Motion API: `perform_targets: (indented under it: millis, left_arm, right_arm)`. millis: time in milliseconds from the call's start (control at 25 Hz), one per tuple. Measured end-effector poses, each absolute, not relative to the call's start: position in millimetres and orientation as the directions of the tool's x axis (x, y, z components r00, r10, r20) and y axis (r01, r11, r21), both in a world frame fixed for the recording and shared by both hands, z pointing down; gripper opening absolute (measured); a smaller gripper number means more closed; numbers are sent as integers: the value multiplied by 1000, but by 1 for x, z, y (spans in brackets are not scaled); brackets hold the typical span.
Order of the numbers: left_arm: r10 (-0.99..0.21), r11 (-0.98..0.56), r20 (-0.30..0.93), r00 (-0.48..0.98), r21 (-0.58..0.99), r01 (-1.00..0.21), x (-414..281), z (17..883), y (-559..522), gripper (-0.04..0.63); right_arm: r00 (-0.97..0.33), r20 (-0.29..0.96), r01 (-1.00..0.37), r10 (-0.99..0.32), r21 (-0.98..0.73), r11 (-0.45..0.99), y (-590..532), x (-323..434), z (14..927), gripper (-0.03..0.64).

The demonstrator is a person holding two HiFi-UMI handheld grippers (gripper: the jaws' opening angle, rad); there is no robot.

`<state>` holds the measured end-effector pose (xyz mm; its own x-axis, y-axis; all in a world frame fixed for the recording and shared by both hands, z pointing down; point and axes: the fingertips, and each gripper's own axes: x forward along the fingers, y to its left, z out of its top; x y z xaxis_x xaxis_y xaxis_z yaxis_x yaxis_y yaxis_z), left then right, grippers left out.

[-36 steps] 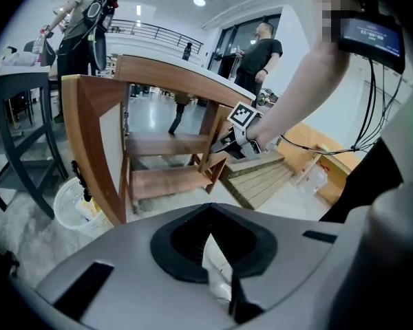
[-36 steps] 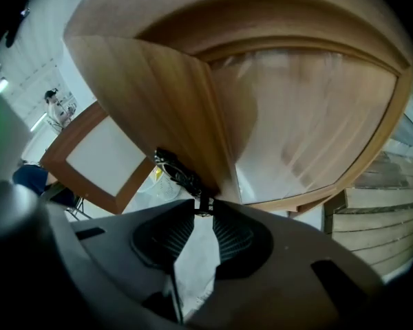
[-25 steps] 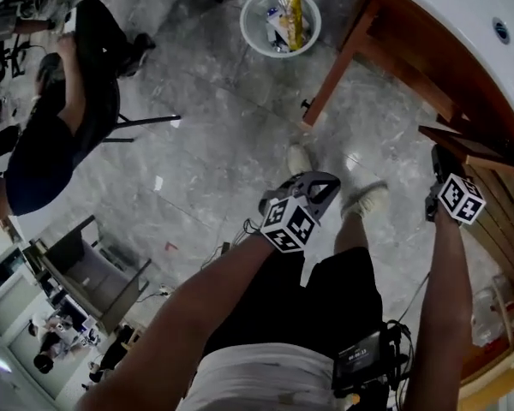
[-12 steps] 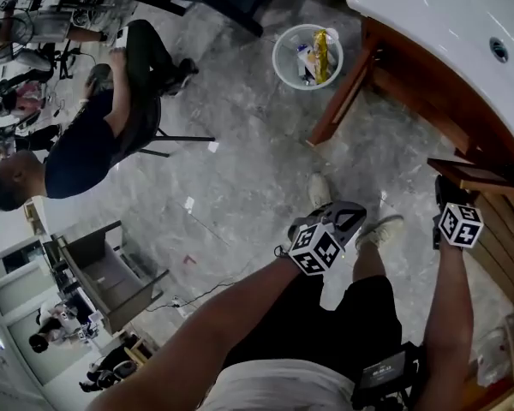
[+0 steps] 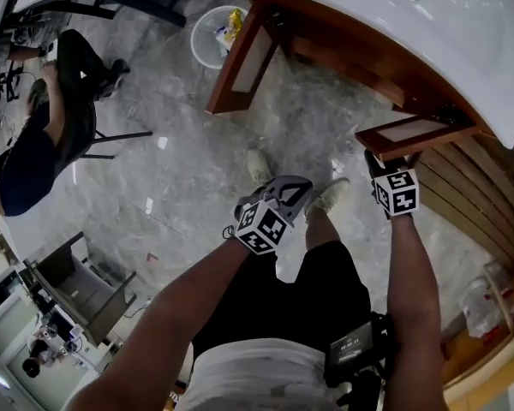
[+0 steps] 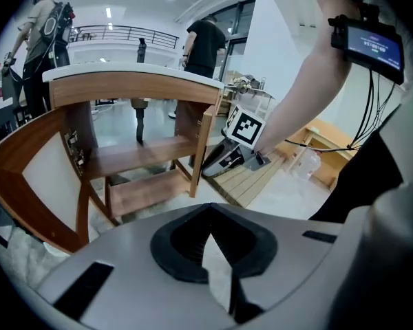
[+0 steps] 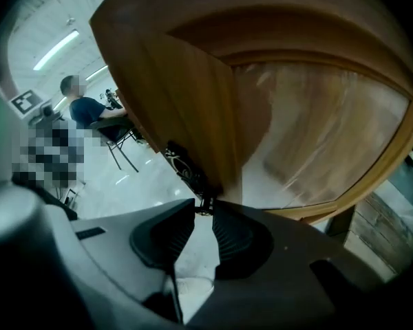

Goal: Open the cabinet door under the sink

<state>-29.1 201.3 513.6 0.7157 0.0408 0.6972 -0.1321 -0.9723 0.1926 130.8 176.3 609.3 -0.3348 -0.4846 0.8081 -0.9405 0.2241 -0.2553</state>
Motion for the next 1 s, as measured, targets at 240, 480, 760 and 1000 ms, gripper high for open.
perform_targets:
  millis: [240,480,760,1000]
  left_arm:
    - [59,-972,696,716,203,-118,-6,512,223,9]
    - [77,-973,692,718,208,-96,16,509,241,9]
    - [93,-977,690,718,203,-69,36,509,258,9]
    - [107,-978,700,706,201,-51,42,510,269,9]
  right_arm:
    - [-373,815,-918,-443,-255,303,216,137,612,89]
    - [-398,837,-888,-375,-249,385,258,149,614,89]
    - [-380,878,-850,-291,-207,484,305,178,618,90]
    - [-334,910,-817,-246,-149,557,329,207,617,91]
